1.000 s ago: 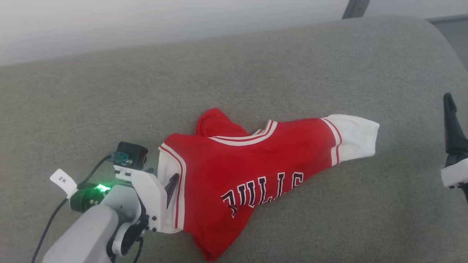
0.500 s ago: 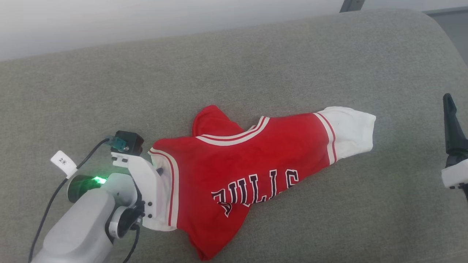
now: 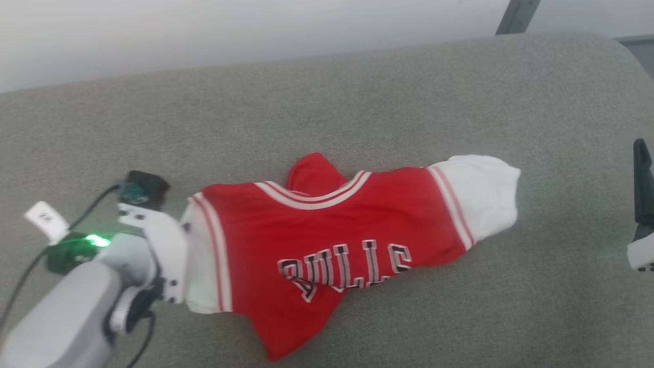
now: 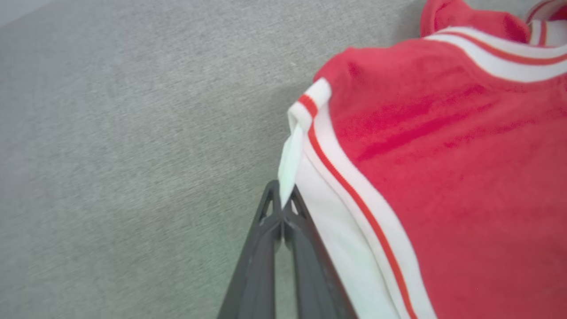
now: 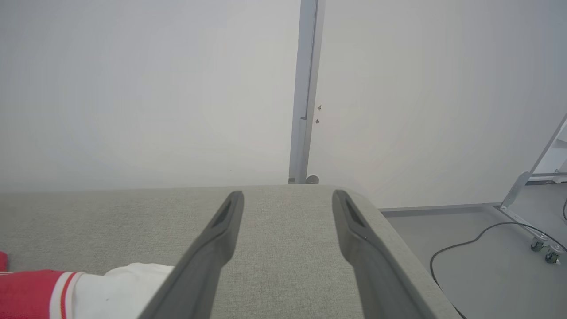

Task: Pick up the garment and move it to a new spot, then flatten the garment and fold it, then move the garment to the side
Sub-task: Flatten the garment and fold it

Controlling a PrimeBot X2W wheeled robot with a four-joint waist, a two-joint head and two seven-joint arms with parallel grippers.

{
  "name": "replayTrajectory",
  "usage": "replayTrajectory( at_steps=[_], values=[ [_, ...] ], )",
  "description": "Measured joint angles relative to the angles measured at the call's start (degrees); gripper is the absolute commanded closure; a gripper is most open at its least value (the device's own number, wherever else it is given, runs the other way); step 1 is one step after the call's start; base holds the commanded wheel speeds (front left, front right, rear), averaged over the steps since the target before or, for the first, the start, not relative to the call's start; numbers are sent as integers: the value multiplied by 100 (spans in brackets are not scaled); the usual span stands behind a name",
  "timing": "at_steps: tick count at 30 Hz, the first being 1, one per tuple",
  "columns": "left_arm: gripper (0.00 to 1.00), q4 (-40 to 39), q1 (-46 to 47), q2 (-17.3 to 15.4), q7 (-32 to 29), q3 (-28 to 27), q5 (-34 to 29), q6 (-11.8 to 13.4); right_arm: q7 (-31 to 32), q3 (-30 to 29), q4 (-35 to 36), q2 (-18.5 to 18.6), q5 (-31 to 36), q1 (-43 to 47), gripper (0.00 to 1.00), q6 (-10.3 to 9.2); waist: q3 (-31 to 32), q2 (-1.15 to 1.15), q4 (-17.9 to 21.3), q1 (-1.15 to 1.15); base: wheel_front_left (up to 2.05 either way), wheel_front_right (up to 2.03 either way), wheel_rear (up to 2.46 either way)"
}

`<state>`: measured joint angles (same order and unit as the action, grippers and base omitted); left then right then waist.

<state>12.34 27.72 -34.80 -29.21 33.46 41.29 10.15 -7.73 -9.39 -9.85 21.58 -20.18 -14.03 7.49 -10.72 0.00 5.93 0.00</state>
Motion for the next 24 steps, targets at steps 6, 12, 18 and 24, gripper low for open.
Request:
replayTrajectory(
  at_steps=[6,12,18,24],
  values=[
    [100,-864,-361,-799,-335,-308,-7,415,59,-42,45,-80,89,96,0,0,89,0,-78,0,0,0,0],
    [100,-1285,-766,-1335,-382,-645,46,713,112,-63,97,-154,135,206,0,0,145,0,-89,0,0,0,0],
    [100,-1983,-933,-1230,-322,-609,159,704,122,-40,127,-201,152,254,0,0,188,0,-54,0,0,0,0],
    [100,-2737,-884,-743,-439,-88,92,586,141,-79,172,-230,177,309,0,0,202,0,-47,0,0,0,0]
  ],
)
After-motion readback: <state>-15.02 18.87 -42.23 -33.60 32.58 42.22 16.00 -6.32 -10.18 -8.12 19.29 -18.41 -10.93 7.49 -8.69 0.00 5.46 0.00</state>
